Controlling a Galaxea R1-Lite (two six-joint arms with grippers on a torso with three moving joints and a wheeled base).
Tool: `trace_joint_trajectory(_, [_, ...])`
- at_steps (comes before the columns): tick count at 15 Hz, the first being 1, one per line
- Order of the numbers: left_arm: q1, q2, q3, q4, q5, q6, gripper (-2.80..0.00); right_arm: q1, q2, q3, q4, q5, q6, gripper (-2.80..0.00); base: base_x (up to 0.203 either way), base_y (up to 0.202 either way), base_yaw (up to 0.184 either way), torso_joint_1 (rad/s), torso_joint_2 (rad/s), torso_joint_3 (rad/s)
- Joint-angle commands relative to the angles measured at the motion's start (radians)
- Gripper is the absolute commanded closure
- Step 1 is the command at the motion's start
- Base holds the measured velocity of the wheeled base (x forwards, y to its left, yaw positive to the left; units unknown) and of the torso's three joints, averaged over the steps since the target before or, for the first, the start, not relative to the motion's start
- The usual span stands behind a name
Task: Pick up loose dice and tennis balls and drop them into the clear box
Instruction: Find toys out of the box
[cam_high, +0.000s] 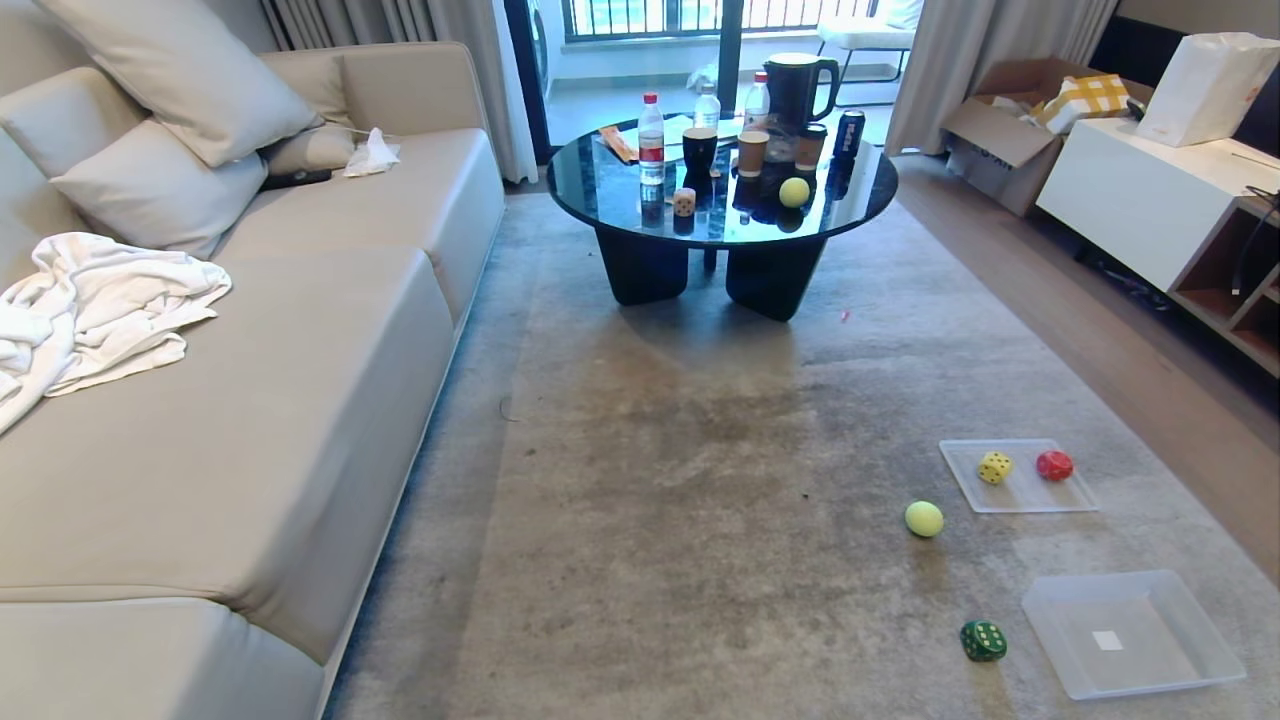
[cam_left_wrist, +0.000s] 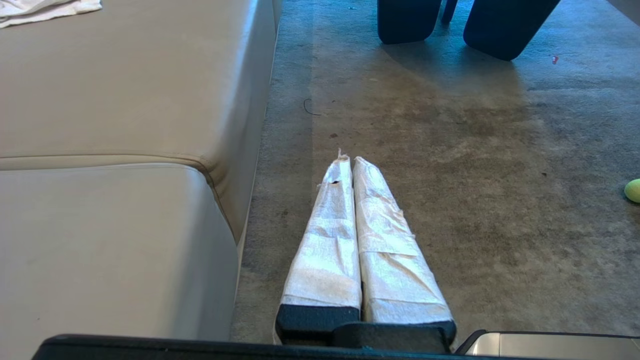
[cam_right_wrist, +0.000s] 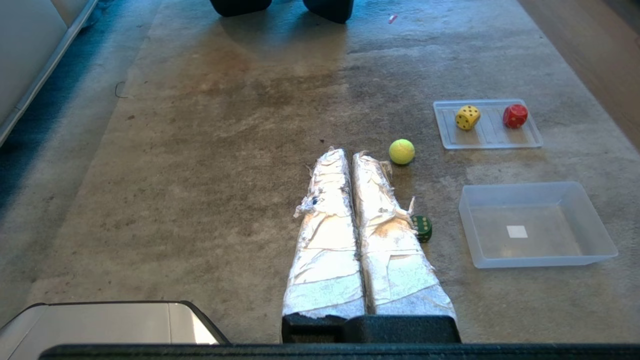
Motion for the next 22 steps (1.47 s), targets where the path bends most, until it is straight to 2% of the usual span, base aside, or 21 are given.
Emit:
trace_joint_trajectory(1, [0.000, 0.000, 0.000, 0.000, 0.001, 0.000, 0.00, 0.000, 0.000, 0.000, 0.001, 0.000, 0.000, 0.00, 0.000, 0.000, 0.000, 0.000, 0.00, 0.000])
trace_joint_trajectory(8, [0.000, 0.000, 0.000, -0.002, 0.001, 0.000, 0.00, 0.000, 0.000, 0.000, 0.001, 0.000, 0.000, 0.00, 0.008, 0.000, 0.000, 0.000, 0.00, 0.000])
trace_joint_trajectory(22, [0.000, 0.000, 0.000, 0.000, 0.001, -0.003, 0.00, 0.000, 0.000, 0.000, 0.001, 0.000, 0.000, 0.00, 0.181, 0.000, 0.001, 0.002, 0.00, 0.003])
